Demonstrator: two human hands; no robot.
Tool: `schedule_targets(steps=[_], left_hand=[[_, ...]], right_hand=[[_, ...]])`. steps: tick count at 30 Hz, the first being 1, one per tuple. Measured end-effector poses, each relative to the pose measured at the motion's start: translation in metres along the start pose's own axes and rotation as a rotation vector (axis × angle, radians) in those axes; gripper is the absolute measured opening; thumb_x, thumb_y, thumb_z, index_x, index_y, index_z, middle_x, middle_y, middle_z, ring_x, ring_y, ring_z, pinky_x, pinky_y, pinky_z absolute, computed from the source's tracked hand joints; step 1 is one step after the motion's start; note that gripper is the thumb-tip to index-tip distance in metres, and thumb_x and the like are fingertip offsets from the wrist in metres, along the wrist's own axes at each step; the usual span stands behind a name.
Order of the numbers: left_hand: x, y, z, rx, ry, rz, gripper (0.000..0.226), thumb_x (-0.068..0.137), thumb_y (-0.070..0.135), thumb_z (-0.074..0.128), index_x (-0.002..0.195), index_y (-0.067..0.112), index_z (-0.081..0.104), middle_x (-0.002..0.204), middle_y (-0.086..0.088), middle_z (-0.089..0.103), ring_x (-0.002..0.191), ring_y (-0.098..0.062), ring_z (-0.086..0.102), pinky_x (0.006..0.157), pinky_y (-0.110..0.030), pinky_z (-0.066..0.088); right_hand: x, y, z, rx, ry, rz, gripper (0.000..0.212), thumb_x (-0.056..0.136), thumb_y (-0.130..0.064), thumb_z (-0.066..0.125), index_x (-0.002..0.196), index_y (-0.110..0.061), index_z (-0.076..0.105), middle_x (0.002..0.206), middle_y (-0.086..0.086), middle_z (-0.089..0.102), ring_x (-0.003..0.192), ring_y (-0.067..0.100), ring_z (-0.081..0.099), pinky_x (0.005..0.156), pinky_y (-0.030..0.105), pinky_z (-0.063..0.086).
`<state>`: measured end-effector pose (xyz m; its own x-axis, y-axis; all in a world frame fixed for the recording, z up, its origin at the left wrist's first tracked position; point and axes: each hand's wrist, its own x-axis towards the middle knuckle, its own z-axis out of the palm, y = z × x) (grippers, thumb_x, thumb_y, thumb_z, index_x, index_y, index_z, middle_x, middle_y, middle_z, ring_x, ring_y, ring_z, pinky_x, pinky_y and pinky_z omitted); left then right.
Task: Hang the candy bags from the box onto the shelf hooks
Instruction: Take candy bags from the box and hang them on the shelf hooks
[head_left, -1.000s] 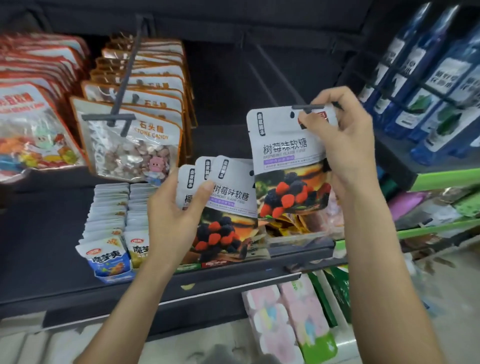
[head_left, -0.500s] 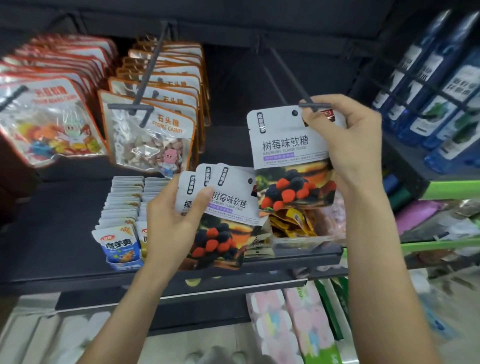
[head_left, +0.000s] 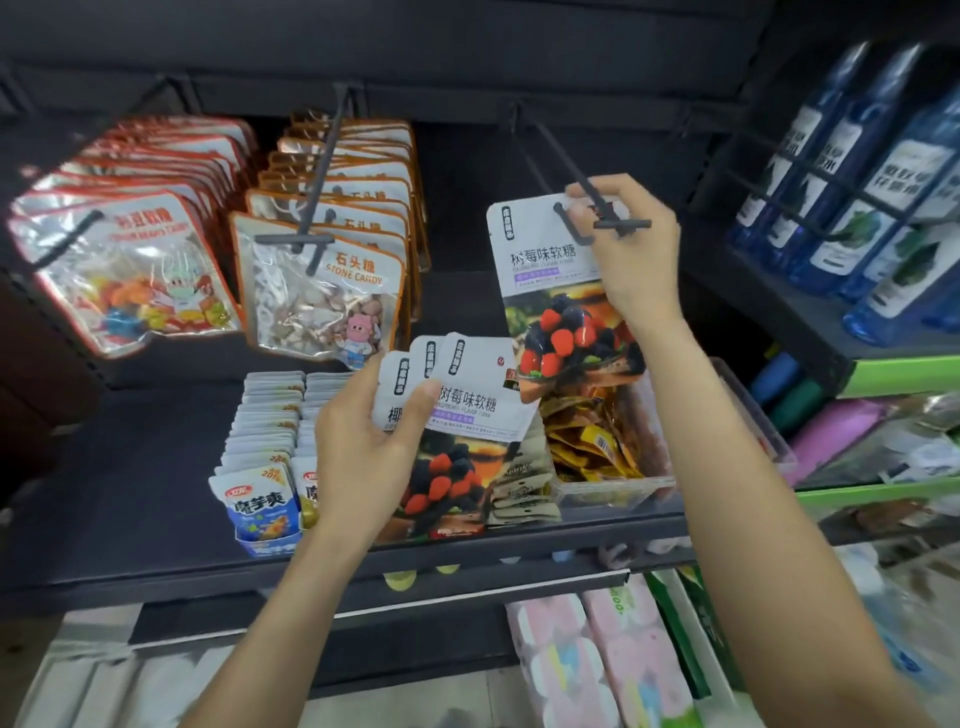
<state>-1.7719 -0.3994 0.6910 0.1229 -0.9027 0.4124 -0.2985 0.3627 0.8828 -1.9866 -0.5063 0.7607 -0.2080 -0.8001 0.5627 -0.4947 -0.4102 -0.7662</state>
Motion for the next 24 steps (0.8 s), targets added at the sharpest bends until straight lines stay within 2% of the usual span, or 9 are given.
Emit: schedule_targets(steps=[5, 8, 11, 12, 14, 16, 19, 22, 24], left_hand=[[-0.001, -0.003, -0.013, 0.035, 0.047, -0.017, 0.014, 0.089, 0.026, 0.064, 0.095, 0.039, 0.061, 0.091, 0.031, 0.068, 0.09, 0.007, 0.063, 0.075, -0.009, 0.047], [0.002, 0.0, -0.018, 0.063, 0.041, 0.006, 0.015, 0.087, 0.029, 0.063, 0.091, 0.043, 0.058, 0.089, 0.038, 0.064, 0.087, 0.011, 0.062, 0.072, -0.006, 0.045], [0.006, 0.002, -0.016, 0.039, 0.034, -0.005, 0.015, 0.088, 0.025, 0.065, 0.092, 0.039, 0.061, 0.096, 0.028, 0.068, 0.088, 0.005, 0.065, 0.076, -0.019, 0.05], [0.007, 0.003, -0.015, 0.019, 0.029, -0.014, 0.015, 0.088, 0.024, 0.065, 0.092, 0.038, 0.061, 0.097, 0.026, 0.068, 0.089, 0.004, 0.065, 0.076, -0.019, 0.05], [0.008, 0.006, -0.011, -0.014, 0.012, -0.016, 0.018, 0.089, 0.021, 0.065, 0.091, 0.038, 0.061, 0.097, 0.025, 0.069, 0.089, 0.004, 0.065, 0.075, -0.014, 0.049], [0.01, 0.01, -0.006, -0.051, -0.004, -0.017, 0.017, 0.089, 0.018, 0.065, 0.092, 0.034, 0.062, 0.093, 0.021, 0.071, 0.088, 0.005, 0.065, 0.074, -0.009, 0.047], [0.013, 0.011, 0.002, -0.118, -0.024, -0.037, 0.013, 0.089, 0.017, 0.065, 0.097, 0.027, 0.064, 0.092, 0.016, 0.071, 0.09, 0.005, 0.065, 0.074, -0.007, 0.046], [0.015, 0.01, 0.012, -0.194, -0.041, -0.077, 0.014, 0.089, 0.018, 0.065, 0.103, 0.02, 0.067, 0.096, 0.011, 0.072, 0.093, 0.0, 0.066, 0.077, -0.011, 0.047], [0.015, 0.012, 0.018, -0.265, -0.036, -0.12, 0.014, 0.088, 0.021, 0.065, 0.101, 0.025, 0.067, 0.096, 0.012, 0.073, 0.095, -0.001, 0.066, 0.079, -0.013, 0.049]], right_hand=[[0.028, 0.007, 0.022, 0.021, -0.027, -0.018, 0.023, 0.089, -0.026, 0.061, 0.102, -0.009, 0.067, 0.094, -0.011, 0.064, 0.091, -0.009, 0.059, 0.075, 0.01, 0.045], [0.039, 0.003, 0.033, 0.016, -0.043, 0.104, 0.017, 0.091, -0.03, 0.058, 0.089, -0.015, 0.064, 0.098, -0.004, 0.064, 0.105, 0.016, 0.063, 0.086, 0.032, 0.05], [0.044, 0.02, 0.037, -0.096, -0.188, 0.172, 0.026, 0.099, -0.01, 0.05, 0.124, -0.007, 0.055, 0.137, 0.019, 0.049, 0.133, 0.034, 0.042, 0.101, 0.016, 0.037], [0.041, 0.024, 0.036, -0.111, -0.214, 0.16, 0.034, 0.099, -0.01, 0.051, 0.132, -0.017, 0.045, 0.148, 0.019, 0.036, 0.14, 0.032, 0.032, 0.102, 0.009, 0.031], [0.03, 0.028, 0.025, -0.13, -0.177, 0.109, 0.046, 0.099, -0.014, 0.053, 0.139, -0.03, 0.036, 0.157, 0.013, 0.021, 0.146, 0.027, 0.019, 0.114, 0.024, 0.024], [0.009, 0.034, 0.008, -0.014, -0.11, 0.123, 0.048, 0.098, -0.014, 0.053, 0.142, -0.031, 0.04, 0.155, 0.008, 0.027, 0.144, 0.019, 0.024, 0.113, 0.035, 0.03], [-0.047, 0.014, -0.019, 0.224, -0.109, 0.238, 0.027, 0.099, -0.028, 0.052, 0.125, -0.031, 0.056, 0.129, -0.003, 0.061, 0.12, 0.011, 0.056, 0.103, 0.035, 0.046], [-0.093, -0.008, -0.029, 0.303, -0.198, 0.314, 0.039, 0.083, -0.046, 0.06, 0.118, -0.028, 0.059, 0.109, -0.005, 0.07, 0.103, 0.007, 0.065, 0.086, 0.024, 0.053], [-0.109, -0.014, -0.027, 0.316, -0.196, 0.35, 0.042, 0.076, -0.04, 0.066, 0.114, -0.024, 0.058, 0.105, -0.006, 0.07, 0.096, 0.002, 0.066, 0.077, 0.017, 0.052]])
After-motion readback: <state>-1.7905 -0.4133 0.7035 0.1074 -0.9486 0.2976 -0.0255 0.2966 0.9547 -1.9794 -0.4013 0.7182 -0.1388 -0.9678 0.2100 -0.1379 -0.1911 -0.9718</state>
